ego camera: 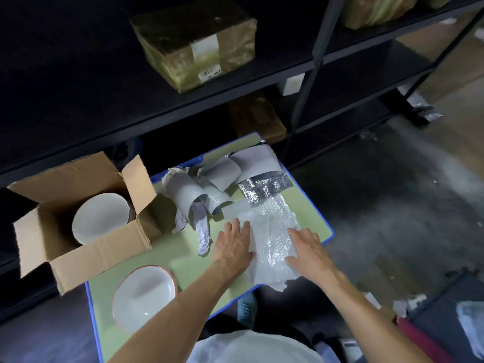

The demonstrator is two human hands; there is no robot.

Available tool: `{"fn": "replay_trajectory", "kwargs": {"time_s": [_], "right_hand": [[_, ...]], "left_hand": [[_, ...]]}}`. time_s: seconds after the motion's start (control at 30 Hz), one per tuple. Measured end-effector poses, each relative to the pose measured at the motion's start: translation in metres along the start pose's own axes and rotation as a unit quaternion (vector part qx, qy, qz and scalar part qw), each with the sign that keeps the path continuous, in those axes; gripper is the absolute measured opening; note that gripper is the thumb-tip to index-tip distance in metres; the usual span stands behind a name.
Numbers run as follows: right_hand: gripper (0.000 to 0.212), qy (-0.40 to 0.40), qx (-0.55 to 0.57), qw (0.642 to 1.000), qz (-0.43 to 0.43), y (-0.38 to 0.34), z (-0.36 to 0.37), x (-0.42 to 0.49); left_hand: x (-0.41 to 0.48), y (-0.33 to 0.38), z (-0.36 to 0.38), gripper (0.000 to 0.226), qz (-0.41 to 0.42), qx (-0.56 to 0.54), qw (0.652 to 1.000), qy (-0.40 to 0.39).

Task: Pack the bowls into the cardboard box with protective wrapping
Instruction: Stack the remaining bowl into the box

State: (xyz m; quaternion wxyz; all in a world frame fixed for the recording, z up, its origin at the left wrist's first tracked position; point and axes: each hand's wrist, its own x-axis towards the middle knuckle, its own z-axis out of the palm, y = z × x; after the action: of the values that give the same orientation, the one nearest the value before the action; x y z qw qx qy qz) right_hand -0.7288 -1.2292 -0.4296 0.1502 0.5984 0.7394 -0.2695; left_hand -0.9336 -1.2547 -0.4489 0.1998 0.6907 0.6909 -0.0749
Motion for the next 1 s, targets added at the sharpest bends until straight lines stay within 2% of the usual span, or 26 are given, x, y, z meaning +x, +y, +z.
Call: {"fn": "replay_trajectory", "kwargs": {"time_s": [0.17, 0.27, 0.4, 0.6, 0.7, 0.77, 0.83, 0.97, 1.0], "right_hand": [[0.08, 0.008, 0.019, 1.0, 0.008, -0.005, 0.009, 0.005], [0.081, 0.024, 0.03, 0.999, 0.004, -0.007, 0.007, 0.008], [0.085, 0.049, 0.084, 0.995, 0.0, -0.011, -0.003, 0.013], [0.083, 0.09, 0.166, 0.982, -0.001, -0.019, -0.017, 0.024], [0.07, 0.108, 0.181, 0.977, -0.017, -0.026, -0.022, 0.03], [0.05, 0.11, 0.191, 0.975, -0.028, -0.032, -0.026, 0.035], [0.029, 0.086, 0.262, 0.96, -0.041, -0.038, -0.032, 0.038], [0.018, 0.014, 0.404, 0.911, -0.081, -0.058, -0.039, 0.041], [0.024, -0.008, 0.424, 0.901, -0.091, -0.065, -0.039, 0.042]], "left_hand": [[0.016, 0.005, 0.0, 0.059, -0.017, 0.008, 1.0, -0.003], [0.02, 0.005, -0.002, 0.026, -0.006, -0.007, 0.999, 0.033], [0.021, -0.004, -0.015, 0.01, -0.025, -0.071, 0.993, 0.089], [0.009, -0.028, -0.035, 0.017, -0.024, -0.218, 0.965, 0.143], [-0.002, -0.038, -0.042, 0.02, -0.052, -0.267, 0.95, 0.152], [-0.01, -0.042, -0.049, 0.019, -0.062, -0.306, 0.937, 0.157], [-0.019, -0.047, -0.055, 0.017, -0.072, -0.344, 0.922, 0.166], [-0.042, -0.064, -0.059, 0.011, -0.124, -0.387, 0.895, 0.186], [-0.049, -0.069, -0.058, 0.01, -0.135, -0.396, 0.889, 0.187]]}}
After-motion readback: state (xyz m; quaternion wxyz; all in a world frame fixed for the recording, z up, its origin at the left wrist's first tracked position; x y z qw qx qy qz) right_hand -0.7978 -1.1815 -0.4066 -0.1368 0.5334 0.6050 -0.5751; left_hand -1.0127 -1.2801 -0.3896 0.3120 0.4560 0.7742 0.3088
